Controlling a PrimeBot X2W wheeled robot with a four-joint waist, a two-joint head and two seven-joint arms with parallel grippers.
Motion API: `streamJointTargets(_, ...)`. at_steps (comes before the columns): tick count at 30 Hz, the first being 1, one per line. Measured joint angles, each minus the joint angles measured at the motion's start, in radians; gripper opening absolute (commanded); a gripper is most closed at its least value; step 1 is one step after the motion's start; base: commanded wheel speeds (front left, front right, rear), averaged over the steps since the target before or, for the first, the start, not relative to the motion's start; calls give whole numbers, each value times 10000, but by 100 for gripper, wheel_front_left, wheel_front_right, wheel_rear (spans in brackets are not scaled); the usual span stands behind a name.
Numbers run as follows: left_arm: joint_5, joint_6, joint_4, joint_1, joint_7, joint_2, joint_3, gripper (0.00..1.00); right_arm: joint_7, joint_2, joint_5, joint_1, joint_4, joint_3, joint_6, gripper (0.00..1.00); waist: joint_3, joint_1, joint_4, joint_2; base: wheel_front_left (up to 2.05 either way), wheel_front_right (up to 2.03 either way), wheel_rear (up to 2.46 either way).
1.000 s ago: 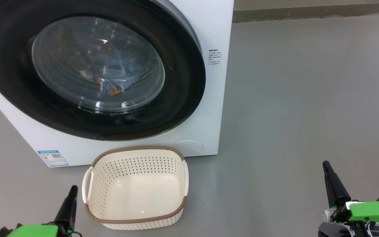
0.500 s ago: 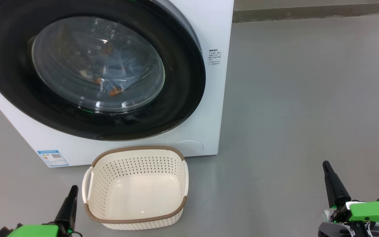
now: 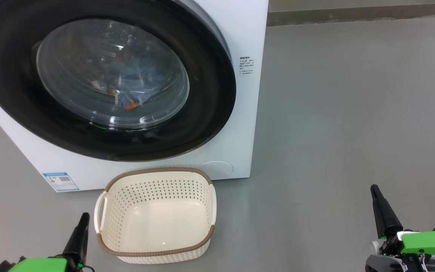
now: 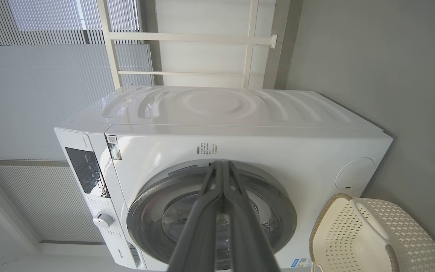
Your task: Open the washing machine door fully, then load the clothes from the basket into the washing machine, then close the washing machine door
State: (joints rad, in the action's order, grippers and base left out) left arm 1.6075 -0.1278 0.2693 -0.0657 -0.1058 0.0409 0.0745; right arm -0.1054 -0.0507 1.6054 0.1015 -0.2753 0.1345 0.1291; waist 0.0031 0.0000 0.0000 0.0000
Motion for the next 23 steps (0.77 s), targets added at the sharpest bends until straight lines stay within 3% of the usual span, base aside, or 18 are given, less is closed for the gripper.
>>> streamJointTargets(23, 0, 0, 0, -1, -12, -4, 13, 0, 0, 4, 0, 0, 0, 10, 0, 0, 0, 0, 0, 0, 0, 0, 0)
